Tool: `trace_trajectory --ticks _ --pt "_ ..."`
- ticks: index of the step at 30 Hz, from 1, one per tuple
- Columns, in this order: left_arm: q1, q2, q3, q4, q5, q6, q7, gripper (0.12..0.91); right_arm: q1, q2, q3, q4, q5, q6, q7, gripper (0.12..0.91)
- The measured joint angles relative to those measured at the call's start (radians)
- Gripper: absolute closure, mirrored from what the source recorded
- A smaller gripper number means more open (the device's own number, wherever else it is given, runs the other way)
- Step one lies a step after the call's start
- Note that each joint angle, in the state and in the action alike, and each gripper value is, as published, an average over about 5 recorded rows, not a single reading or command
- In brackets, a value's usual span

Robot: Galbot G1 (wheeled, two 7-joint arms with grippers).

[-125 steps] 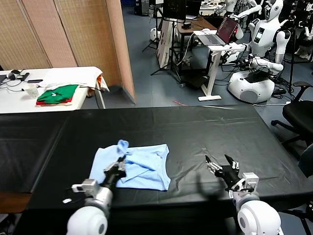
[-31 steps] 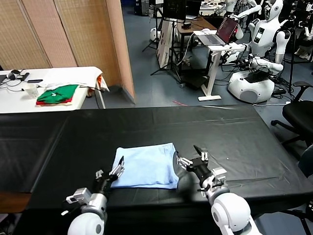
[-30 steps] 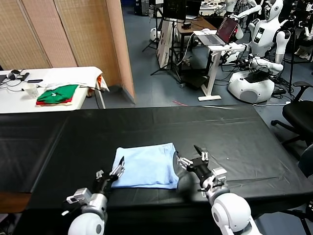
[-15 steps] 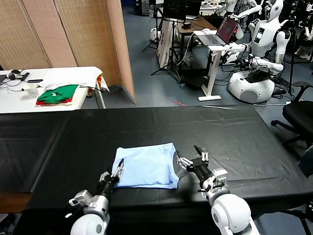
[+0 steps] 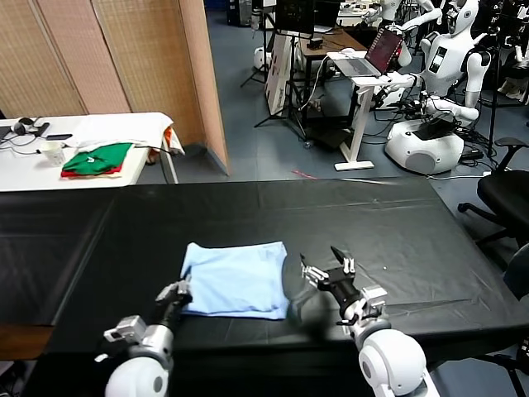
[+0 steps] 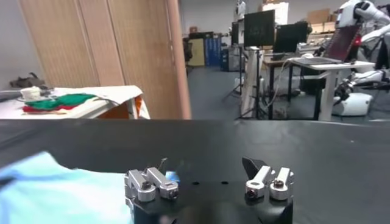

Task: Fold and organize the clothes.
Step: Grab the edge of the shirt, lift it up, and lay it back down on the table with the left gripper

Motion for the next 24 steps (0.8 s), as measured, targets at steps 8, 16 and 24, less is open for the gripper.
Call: trace_trajectory --ticks 8,16,24 --pt "-0.018 -0.115 0.131 -0.121 -0.054 0.062 -0.03 0.858 -0.023 0.012 -0.003 0.005 -0.018 0.002 0.001 0.118" --pt "-0.09 -0.368 0.426 -0.097 -0.028 0.056 -0.042 0.858 -0.032 0.022 -0.009 0.006 -0.02 -0.001 -0.003 0.118" --pt "-0.119 -0.481 0.582 -0.013 0.036 0.0 -0.002 0.755 -0.009 -0.003 -0.043 0.011 0.108 -0.066 0.034 0.118"
